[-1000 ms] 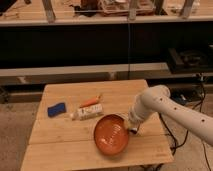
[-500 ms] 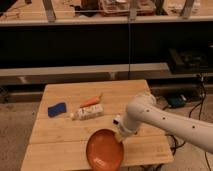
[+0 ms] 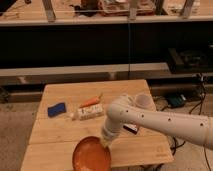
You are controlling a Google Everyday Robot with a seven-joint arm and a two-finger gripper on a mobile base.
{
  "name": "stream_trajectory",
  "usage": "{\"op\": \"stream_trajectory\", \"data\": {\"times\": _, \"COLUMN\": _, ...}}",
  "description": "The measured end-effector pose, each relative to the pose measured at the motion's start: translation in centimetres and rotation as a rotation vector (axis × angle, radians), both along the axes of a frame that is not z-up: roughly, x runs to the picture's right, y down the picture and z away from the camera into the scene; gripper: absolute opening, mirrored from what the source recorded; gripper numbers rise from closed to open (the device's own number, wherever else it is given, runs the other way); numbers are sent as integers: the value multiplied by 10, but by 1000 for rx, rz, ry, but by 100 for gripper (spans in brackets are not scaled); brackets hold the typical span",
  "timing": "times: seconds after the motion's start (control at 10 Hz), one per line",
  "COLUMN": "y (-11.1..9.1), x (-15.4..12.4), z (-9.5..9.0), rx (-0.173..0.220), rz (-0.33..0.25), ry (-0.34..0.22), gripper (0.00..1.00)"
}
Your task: Drag the ceramic bowl in a circle
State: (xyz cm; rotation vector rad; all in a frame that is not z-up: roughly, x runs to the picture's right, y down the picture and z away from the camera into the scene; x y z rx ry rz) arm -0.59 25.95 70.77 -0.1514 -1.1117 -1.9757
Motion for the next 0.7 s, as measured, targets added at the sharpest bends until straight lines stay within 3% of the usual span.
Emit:
{"op": "stream_trajectory", "data": {"times": 0.2, "y": -26, "x": -3, "z": 13, "rx": -40, "rz": 83, "ry": -34, "gripper": 0}}
{"op": "stream_trajectory", "data": {"times": 0.4, "y": -57, "x": -2, "z": 32, "rx": -60, "rz": 167, "ry": -25, "gripper": 0}}
{"op": "stream_trajectory", "data": {"times": 0.7, "y": -83, "x": 4, "z": 60, "rx": -63, "rz": 267, "ry": 65, "gripper": 0}}
